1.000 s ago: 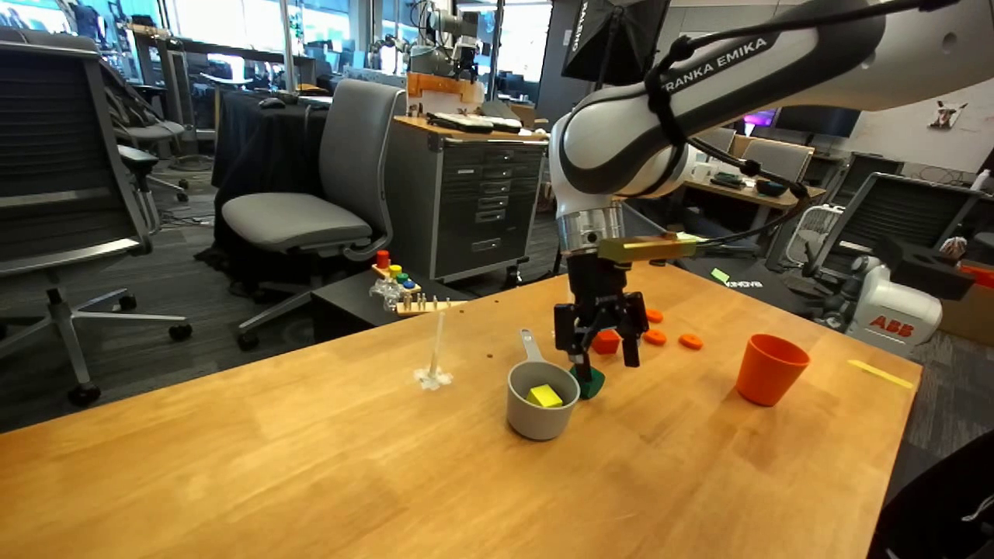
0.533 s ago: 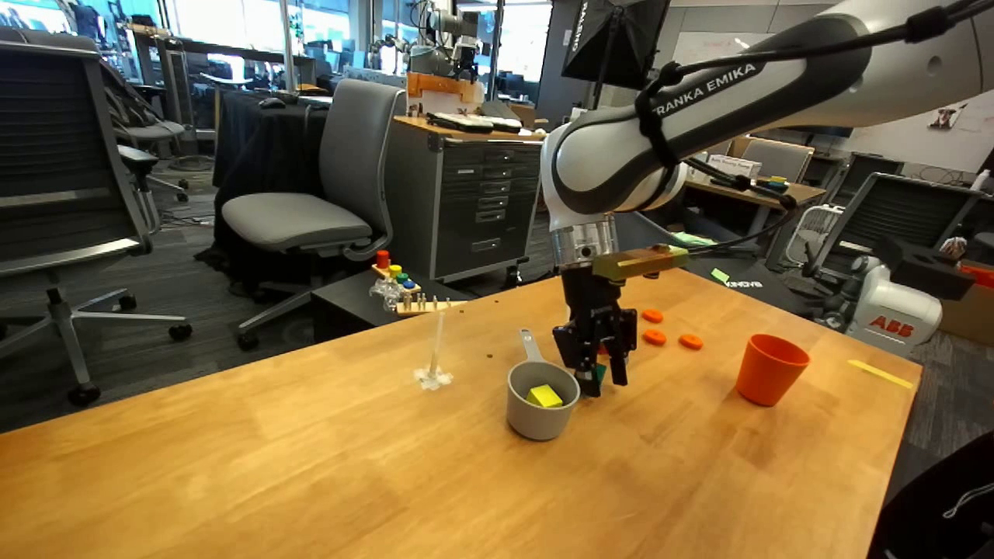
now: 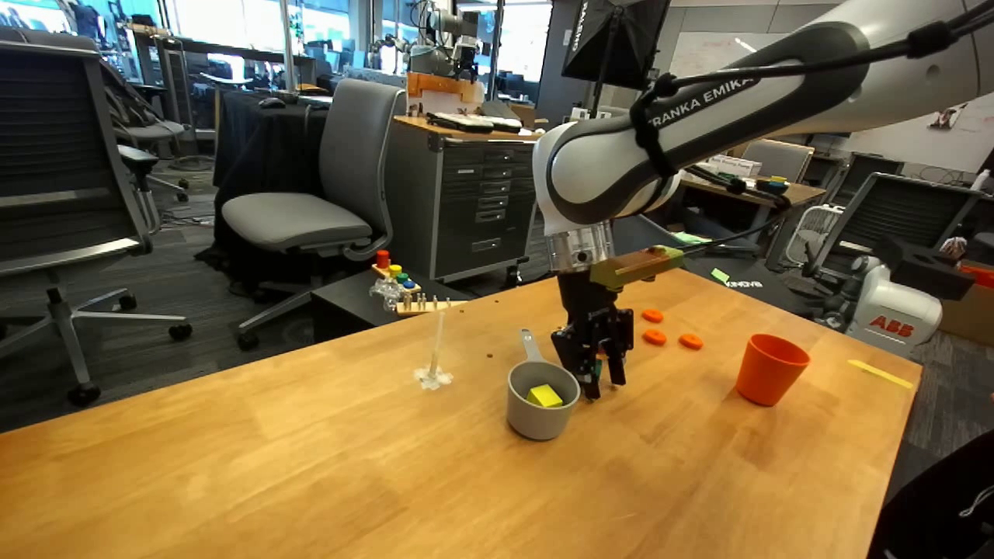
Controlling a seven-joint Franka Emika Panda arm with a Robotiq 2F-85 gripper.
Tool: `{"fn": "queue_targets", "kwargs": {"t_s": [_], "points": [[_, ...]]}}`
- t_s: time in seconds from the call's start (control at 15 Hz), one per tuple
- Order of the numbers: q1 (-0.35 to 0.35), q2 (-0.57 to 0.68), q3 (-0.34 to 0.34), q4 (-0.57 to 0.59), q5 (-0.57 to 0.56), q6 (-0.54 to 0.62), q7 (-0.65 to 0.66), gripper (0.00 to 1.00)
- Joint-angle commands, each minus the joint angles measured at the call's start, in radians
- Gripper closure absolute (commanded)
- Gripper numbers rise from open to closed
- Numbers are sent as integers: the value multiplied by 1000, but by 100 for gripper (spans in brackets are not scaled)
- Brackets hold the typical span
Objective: Put the yellow, green and orange objects in the scoop
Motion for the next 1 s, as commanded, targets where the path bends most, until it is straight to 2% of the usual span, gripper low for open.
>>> {"fn": "queue_targets", "kwargs": {"t_s": [0.0, 0.13, 0.2, 0.8, 0.87, 0.93], "points": [[1, 0, -4, 16, -7, -15, 14, 12], [4, -10, -7, 10, -14, -12, 15, 1], [9, -14, -10, 9, -21, -11, 17, 0], [14, -19, -28, 64, -67, -8, 27, 0], [16, -18, -29, 69, -75, -5, 24, 25], [18, -16, -28, 71, -81, 2, 24, 27]]}}
